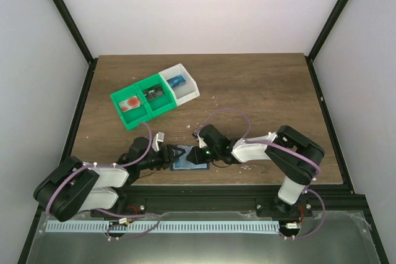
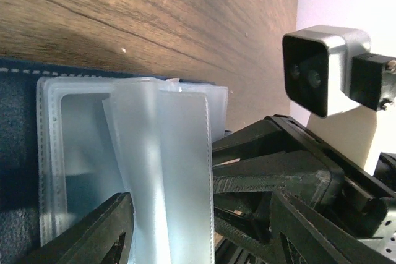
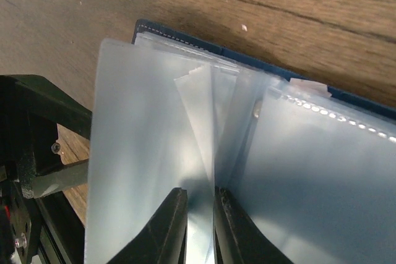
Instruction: Take the credit cards out of the card holder
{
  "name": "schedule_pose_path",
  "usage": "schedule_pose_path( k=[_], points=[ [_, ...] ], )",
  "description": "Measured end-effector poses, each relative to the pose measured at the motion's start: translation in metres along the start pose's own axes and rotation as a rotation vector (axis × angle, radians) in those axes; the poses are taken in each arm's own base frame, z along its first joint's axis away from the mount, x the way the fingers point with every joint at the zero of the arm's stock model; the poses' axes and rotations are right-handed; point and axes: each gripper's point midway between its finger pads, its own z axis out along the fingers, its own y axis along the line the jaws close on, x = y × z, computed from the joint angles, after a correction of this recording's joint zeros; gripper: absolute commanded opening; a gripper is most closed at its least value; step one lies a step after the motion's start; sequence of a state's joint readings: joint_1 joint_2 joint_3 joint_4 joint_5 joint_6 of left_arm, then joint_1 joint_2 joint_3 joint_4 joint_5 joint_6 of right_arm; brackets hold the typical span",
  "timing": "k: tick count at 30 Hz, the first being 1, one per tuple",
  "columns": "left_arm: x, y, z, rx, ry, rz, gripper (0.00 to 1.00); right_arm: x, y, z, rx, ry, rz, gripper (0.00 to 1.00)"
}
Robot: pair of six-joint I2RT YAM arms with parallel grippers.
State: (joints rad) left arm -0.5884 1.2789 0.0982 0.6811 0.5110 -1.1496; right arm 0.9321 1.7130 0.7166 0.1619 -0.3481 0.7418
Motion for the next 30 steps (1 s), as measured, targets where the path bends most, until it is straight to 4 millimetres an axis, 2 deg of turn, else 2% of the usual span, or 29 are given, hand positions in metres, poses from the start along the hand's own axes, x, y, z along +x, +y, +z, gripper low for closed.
schedule_pose_path(
  k=[12,30],
  points=[
    [-0.001,-0.019,0.005,0.052,0.01,0.012,0.62,0.006,-0.004,-0.011,0.012,-0.011,0.012,0.23],
    [0.005,-0.022,0.01,0.066,0.031,-0.004,0.6,0.002,-0.006,-0.026,0.04,-0.06,0.012,0.28]
  ],
)
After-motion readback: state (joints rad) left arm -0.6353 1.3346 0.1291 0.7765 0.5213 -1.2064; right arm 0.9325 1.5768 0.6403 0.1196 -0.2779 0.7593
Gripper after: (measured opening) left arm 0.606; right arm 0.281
